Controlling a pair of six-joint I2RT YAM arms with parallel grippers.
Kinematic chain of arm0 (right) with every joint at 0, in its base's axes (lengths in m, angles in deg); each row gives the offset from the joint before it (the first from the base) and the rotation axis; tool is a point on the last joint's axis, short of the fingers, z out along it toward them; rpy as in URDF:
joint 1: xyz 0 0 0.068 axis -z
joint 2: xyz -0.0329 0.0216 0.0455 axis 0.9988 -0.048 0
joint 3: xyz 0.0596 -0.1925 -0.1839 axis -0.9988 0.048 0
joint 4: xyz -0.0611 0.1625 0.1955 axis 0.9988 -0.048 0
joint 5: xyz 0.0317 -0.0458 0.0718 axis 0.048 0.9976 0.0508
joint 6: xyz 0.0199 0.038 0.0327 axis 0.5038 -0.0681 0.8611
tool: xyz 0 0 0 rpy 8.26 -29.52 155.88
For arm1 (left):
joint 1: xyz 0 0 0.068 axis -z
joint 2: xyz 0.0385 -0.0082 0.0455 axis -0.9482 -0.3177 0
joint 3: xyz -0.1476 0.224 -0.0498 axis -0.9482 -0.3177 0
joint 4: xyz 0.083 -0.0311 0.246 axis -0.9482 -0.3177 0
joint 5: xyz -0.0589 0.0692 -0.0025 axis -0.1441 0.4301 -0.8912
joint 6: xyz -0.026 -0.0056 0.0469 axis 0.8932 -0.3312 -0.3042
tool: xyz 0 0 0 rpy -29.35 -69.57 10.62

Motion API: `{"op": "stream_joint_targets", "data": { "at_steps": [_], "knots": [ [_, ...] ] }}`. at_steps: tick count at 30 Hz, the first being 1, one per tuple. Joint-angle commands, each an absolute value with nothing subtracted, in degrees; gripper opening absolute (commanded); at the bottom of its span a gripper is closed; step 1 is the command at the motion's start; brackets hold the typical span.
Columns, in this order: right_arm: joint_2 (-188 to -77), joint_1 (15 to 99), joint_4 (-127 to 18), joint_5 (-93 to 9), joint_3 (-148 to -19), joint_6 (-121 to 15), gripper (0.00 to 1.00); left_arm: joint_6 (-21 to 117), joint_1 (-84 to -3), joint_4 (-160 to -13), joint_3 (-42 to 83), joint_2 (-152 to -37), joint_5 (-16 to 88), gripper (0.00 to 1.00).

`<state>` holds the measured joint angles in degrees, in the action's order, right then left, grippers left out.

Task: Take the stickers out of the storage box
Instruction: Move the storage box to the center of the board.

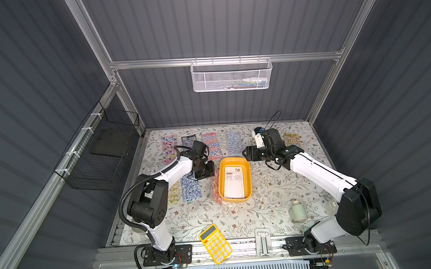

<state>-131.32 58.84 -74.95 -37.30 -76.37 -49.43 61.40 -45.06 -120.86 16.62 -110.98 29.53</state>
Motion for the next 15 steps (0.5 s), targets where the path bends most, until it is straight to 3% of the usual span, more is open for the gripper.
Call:
{"op": "stream_joint_targets", "data": {
  "at_steps": [1,10,15],
  "knots": [
    [-132.37,59.10,-76.42,-38.67,-78.00,-48.77,0.74,65.63,-43.00,-116.99,17.37,-112.15,25.74,0.00],
    [-133.55,59.18,-76.86,-39.74,-78.44,-48.41,0.74,68.62,-39.75,-114.09,17.84,-113.36,26.15,0.00],
    [-133.37,59.20,-77.20,-39.23,-78.27,-48.72,0.75,65.90,-40.82,-118.86,18.21,-112.99,33.34,0.00]
  ]
}}
